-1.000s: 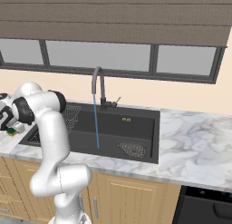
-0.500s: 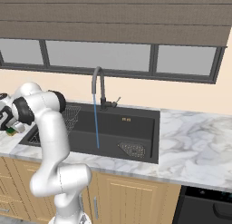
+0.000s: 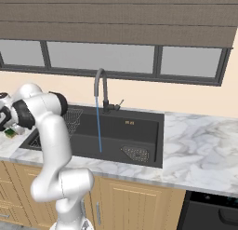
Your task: Soak the sponge with water for a few seconds and then drop it inside the sink.
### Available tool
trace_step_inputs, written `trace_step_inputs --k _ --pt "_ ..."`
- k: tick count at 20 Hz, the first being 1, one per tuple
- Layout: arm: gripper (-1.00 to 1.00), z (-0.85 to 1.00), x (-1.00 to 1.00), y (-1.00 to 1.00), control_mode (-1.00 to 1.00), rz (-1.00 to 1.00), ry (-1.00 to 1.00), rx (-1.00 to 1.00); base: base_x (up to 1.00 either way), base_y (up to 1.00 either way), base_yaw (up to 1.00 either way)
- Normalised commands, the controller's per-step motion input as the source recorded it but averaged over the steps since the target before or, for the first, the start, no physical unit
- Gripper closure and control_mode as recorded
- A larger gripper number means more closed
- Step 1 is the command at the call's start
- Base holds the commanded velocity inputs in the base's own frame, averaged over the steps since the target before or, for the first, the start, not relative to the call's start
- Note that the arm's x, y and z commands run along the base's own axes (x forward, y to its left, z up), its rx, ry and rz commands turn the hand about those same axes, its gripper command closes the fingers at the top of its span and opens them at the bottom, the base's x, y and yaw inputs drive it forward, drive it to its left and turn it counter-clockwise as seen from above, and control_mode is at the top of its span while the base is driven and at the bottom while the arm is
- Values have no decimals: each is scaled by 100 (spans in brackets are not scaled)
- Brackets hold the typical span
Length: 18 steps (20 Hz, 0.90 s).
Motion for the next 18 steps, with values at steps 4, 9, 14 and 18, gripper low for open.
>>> trace_step_inputs --k 4,9,14,18 --pt "100 69 0 -44 -100 4 4 6 0 0 0" --pt "100 51 -4 -69 -100 14 0 13 0 0 0" --pt "100 41 -30 -56 -100 23 -7 13 0 0 0" --pt "100 50 -42 -31 -100 27 -9 8 0 0 0"
